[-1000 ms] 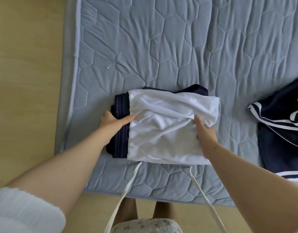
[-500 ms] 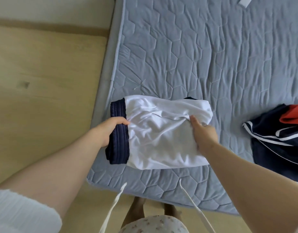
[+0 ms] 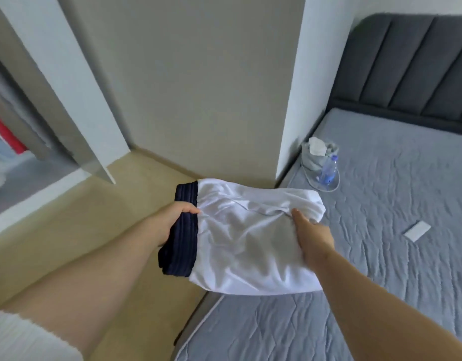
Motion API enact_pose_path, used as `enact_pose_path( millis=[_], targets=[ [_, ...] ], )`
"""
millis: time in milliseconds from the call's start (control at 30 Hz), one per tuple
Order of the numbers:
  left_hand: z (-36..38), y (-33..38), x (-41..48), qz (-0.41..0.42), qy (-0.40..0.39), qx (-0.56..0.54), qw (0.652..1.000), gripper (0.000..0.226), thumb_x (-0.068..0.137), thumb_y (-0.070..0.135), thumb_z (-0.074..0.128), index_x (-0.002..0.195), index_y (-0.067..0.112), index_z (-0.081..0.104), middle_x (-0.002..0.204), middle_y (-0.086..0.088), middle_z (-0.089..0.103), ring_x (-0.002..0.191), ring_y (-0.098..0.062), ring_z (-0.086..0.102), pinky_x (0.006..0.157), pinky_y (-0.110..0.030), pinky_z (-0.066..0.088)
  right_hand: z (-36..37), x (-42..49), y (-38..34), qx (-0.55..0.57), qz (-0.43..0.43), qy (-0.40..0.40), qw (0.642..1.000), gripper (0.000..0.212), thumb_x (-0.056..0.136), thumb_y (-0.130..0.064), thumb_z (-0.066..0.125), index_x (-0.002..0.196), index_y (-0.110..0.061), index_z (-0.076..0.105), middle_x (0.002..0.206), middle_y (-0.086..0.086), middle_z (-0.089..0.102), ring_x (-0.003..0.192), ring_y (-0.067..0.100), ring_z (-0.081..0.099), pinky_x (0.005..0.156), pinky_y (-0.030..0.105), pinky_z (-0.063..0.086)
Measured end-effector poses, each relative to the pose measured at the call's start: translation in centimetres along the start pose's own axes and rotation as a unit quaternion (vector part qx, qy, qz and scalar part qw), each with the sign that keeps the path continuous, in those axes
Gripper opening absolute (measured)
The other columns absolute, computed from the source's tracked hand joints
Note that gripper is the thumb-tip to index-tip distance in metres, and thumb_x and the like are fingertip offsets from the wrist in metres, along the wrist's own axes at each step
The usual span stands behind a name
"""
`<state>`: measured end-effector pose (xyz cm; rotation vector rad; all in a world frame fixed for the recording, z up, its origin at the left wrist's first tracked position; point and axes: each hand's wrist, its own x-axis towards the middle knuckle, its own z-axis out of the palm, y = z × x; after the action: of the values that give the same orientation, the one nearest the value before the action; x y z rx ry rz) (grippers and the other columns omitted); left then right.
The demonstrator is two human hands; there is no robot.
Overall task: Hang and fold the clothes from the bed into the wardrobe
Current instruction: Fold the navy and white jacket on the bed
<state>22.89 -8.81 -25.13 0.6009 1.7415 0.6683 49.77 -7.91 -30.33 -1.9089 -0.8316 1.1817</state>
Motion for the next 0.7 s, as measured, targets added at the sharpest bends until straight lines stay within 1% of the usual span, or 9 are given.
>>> enact_pose_path(
  millis=[67, 133, 200, 333, 467, 533, 567, 633, 700],
  targets=[
    [-3.8, 1.9, -2.4, 0.021, 0.024, -0.024, 0.999, 0.022, 0.071, 0.024, 0.071, 0.078, 0.007, 0.060, 0.078, -0.011, 0.060, 0.067, -0.027, 0.056, 0.059, -0.030, 0.043, 1.8, -2.0, -4.0, -0.004, -0.035, -0.025, 0.999, 0.055, 0.085, -0.055, 0.052, 0.117, -0.011, 0.057, 0.079, 0.002, 0.049, 0.067, 0.020, 0.047, 0.063, 0.029, 0.038],
    [-7.8, 3.2, -4.3, 0.039, 0.055, -0.051, 0.996, 0.022, 0.071, 0.024, 0.071, 0.077, 0.006, 0.059, 0.076, -0.011, 0.059, 0.065, -0.027, 0.056, 0.056, -0.029, 0.041, 4.1, -3.9, -7.8, -0.006, -0.069, -0.047, 0.996, 0.052, 0.085, -0.052, 0.054, 0.114, -0.009, 0.058, 0.074, 0.000, 0.045, 0.071, 0.022, 0.047, 0.072, 0.031, 0.041],
    [-11.9, 3.8, -5.7, 0.052, 0.077, -0.077, 0.993, 0.023, 0.070, 0.023, 0.071, 0.078, 0.005, 0.060, 0.074, -0.011, 0.060, 0.063, -0.027, 0.056, 0.055, -0.028, 0.041, 6.8, -5.8, -11.1, -0.010, -0.101, -0.069, 0.992, 0.045, 0.085, -0.050, 0.055, 0.107, -0.012, 0.057, 0.074, 0.001, 0.047, 0.074, 0.024, 0.049, 0.075, 0.033, 0.042],
    [-20.3, 3.7, -7.7, 0.082, 0.112, -0.124, 0.983, 0.025, 0.069, 0.022, 0.072, 0.086, 0.006, 0.062, 0.079, -0.011, 0.062, 0.067, -0.028, 0.058, 0.057, -0.029, 0.044, 13.5, -10.1, -16.3, -0.027, -0.154, -0.126, 0.980, 0.032, 0.084, -0.049, 0.056, 0.094, -0.019, 0.051, 0.080, 0.002, 0.053, 0.091, 0.030, 0.054, 0.084, 0.036, 0.046],
    [-29.9, 3.4, -9.1, 0.100, 0.153, -0.162, 0.970, 0.028, 0.068, 0.021, 0.074, 0.088, 0.004, 0.062, 0.079, -0.012, 0.062, 0.067, -0.028, 0.059, 0.056, -0.030, 0.045, 21.5, -14.7, -20.3, -0.012, -0.187, -0.178, 0.966, 0.031, 0.083, -0.046, 0.060, 0.081, -0.018, 0.050, 0.076, 0.000, 0.054, 0.085, 0.028, 0.054, 0.080, 0.036, 0.045],
    [-34.7, 3.3, -9.8, 0.107, 0.172, -0.175, 0.964, 0.029, 0.067, 0.020, 0.074, 0.089, 0.004, 0.063, 0.081, -0.012, 0.062, 0.068, -0.028, 0.059, 0.057, -0.030, 0.046, 25.9, -16.9, -22.2, -0.010, -0.206, -0.210, 0.956, 0.031, 0.085, -0.045, 0.059, 0.087, -0.015, 0.052, 0.077, 0.001, 0.055, 0.084, 0.028, 0.053, 0.079, 0.035, 0.043],
    [-37.1, 3.3, -10.1, 0.110, 0.180, -0.177, 0.961, 0.029, 0.068, 0.020, 0.074, 0.090, 0.004, 0.063, 0.082, -0.012, 0.063, 0.069, -0.028, 0.059, 0.059, -0.030, 0.047, 28.1, -18.1, -23.1, -0.009, -0.212, -0.223, 0.952, 0.032, 0.086, -0.044, 0.059, 0.096, -0.014, 0.054, 0.083, 0.003, 0.056, 0.087, 0.028, 0.053, 0.079, 0.035, 0.042],
    [-41.4, 3.4, -10.7, 0.119, 0.195, -0.179, 0.957, 0.027, 0.069, 0.018, 0.073, 0.090, 0.003, 0.063, 0.082, -0.012, 0.063, 0.070, -0.029, 0.059, 0.061, -0.031, 0.047, 32.2, -20.2, -24.5, 0.003, -0.219, -0.239, 0.946, 0.046, 0.086, -0.042, 0.060, 0.119, -0.009, 0.053, 0.101, 0.009, 0.057, 0.093, 0.028, 0.052, 0.080, 0.033, 0.039],
    [-45.4, 3.6, -10.8, 0.128, 0.212, -0.186, 0.951, 0.023, 0.069, 0.017, 0.073, 0.085, 0.003, 0.064, 0.078, -0.012, 0.063, 0.068, -0.028, 0.059, 0.057, -0.030, 0.046, 36.2, -21.9, -25.8, 0.014, -0.224, -0.250, 0.942, 0.056, 0.087, -0.040, 0.061, 0.128, -0.003, 0.049, 0.116, 0.014, 0.056, 0.100, 0.029, 0.052, 0.082, 0.034, 0.039]
  ],
)
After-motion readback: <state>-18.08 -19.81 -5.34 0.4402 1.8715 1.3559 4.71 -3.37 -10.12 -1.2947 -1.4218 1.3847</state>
